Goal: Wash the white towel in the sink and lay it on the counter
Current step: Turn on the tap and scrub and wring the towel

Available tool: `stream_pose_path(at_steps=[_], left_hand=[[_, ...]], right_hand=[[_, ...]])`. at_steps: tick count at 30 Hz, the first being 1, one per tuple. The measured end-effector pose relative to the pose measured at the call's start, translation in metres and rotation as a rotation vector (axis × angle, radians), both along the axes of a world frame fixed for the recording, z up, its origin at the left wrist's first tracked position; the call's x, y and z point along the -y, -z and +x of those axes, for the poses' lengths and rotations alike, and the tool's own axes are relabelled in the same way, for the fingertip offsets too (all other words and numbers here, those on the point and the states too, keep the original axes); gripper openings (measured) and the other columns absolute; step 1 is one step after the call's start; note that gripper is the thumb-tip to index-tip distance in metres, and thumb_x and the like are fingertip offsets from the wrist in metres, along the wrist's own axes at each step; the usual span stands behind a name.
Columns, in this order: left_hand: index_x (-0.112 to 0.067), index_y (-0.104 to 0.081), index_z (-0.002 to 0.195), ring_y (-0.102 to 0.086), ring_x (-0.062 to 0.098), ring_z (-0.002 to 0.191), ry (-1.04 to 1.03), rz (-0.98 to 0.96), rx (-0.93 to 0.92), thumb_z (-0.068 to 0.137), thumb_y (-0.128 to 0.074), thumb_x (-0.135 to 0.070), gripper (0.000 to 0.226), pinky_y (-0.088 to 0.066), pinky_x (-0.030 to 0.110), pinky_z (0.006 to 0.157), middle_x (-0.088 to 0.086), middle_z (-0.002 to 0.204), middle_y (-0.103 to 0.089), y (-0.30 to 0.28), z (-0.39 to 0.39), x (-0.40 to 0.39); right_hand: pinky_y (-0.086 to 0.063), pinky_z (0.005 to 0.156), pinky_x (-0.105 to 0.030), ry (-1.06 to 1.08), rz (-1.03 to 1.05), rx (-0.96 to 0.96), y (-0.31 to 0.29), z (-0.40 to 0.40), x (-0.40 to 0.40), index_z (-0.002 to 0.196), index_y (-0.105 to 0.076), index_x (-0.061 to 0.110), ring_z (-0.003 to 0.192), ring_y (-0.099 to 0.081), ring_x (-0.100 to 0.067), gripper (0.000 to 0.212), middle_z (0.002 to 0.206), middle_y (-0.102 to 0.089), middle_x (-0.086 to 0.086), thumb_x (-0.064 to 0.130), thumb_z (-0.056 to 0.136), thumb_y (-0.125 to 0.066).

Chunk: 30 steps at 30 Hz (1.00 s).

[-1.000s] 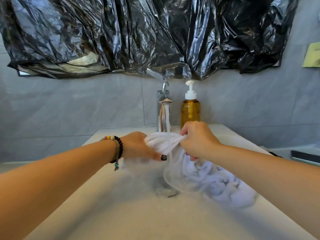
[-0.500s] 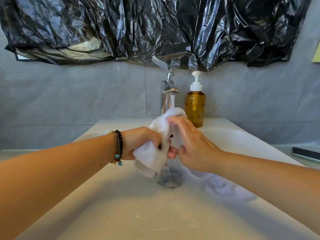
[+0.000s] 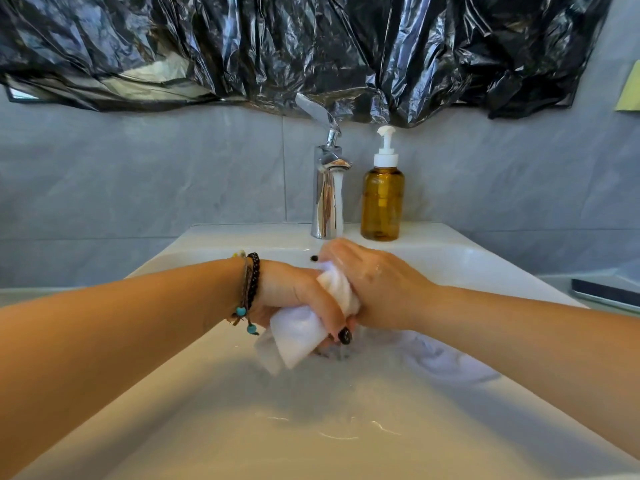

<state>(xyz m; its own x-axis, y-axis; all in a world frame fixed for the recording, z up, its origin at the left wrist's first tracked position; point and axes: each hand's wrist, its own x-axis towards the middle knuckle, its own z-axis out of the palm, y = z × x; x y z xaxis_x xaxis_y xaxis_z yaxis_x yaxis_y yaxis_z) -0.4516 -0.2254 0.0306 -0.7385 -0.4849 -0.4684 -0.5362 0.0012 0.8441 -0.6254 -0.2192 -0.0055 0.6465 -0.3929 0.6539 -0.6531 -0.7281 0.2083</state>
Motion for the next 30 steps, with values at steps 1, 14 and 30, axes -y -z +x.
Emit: stream_pose_path(at_steps=[1, 14, 30], left_hand=[[-0.005, -0.055, 0.089, -0.070, 0.021, 0.076, 0.021, 0.071, -0.016, 0.073, -0.060, -0.003, 0.017, -0.058, 0.032, 0.064, 0.011, 0.086, -0.069, 0.003, -0.001, -0.001], [-0.013, -0.063, 0.102, -0.057, 0.014, 0.075, -0.101, -0.920, 0.516, 0.076, -0.077, -0.034, 0.036, -0.051, 0.025, 0.070, 0.000, 0.086, -0.062, 0.015, -0.016, 0.010], [-0.016, -0.041, 0.131, -0.048, 0.017, 0.070, 0.001, -1.524, 0.635, 0.086, -0.059, -0.030, 0.051, -0.042, 0.028, 0.063, -0.006, 0.069, -0.038, 0.010, -0.022, -0.001]], right_hand=[[-0.058, 0.069, -0.045, 0.011, 0.097, -0.020, 0.000, -0.001, -0.002, 0.126, -0.045, 0.014, 0.096, -0.066, -0.030, 0.073, 0.116, -0.064, -0.012, 0.017, 0.066, -0.087], [-0.047, 0.068, -0.031, 0.551, 0.622, -0.222, -0.025, 0.024, -0.016, 0.109, -0.057, 0.023, 0.079, -0.054, -0.017, 0.028, 0.088, -0.053, 0.003, 0.011, 0.083, -0.062], [-0.042, 0.050, -0.015, 0.555, 1.000, 0.142, -0.016, 0.023, -0.008, 0.071, -0.055, 0.015, 0.058, -0.049, -0.010, 0.020, 0.068, -0.054, -0.001, 0.003, 0.086, -0.058]])
